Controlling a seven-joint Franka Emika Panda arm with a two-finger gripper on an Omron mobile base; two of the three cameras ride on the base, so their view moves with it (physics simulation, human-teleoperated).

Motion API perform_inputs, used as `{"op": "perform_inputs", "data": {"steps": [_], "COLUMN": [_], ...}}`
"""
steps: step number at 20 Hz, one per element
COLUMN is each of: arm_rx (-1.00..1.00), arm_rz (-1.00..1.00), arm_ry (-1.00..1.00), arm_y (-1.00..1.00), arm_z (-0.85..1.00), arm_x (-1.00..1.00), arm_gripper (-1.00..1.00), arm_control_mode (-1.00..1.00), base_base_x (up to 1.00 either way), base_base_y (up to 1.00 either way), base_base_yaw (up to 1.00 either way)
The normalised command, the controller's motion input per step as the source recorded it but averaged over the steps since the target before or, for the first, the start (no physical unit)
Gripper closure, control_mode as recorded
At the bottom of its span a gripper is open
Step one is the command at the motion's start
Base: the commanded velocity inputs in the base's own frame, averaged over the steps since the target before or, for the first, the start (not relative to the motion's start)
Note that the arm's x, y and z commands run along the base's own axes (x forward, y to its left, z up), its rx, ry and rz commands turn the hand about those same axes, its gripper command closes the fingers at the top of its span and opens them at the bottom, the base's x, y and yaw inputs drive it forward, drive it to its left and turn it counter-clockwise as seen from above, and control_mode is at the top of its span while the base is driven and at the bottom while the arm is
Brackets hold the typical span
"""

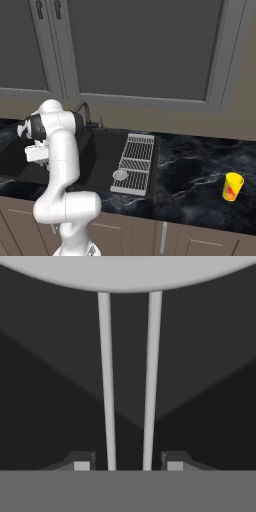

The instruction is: Place the strainer in the left basin and the cup in the right basin of the sink.

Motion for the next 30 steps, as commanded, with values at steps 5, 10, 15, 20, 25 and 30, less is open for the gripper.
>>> {"op": "perform_inputs", "data": {"steps": [5, 10, 15, 20, 25, 30], "arm_rx": [0.00, 0.00, 0.00, 0.00, 0.00, 0.02], "arm_rz": [0.00, 0.00, 0.00, 0.00, 0.00, 0.00], "arm_ry": [0.00, 0.00, -0.01, -0.08, -0.10, -0.12], "arm_y": [0.12, 0.09, 0.01, 0.00, 0.00, 0.00], "arm_z": [-0.33, -0.31, -0.32, -0.36, -0.39, -0.36], "arm_x": [0.15, 0.18, 0.19, 0.14, 0.17, 0.11], "arm_gripper": [1.00, 1.00, 1.00, 1.00, 1.00, 1.00], "arm_control_mode": [-1.00, -1.00, -1.00, -1.00, -1.00, -1.00], "base_base_x": [0.00, 0.00, 0.00, 0.00, 0.00, 0.00], "base_base_y": [0.00, 0.00, 0.00, 0.00, 0.00, 0.00], "base_base_yaw": [0.00, 0.00, 0.00, 0.00, 0.00, 0.00]}}
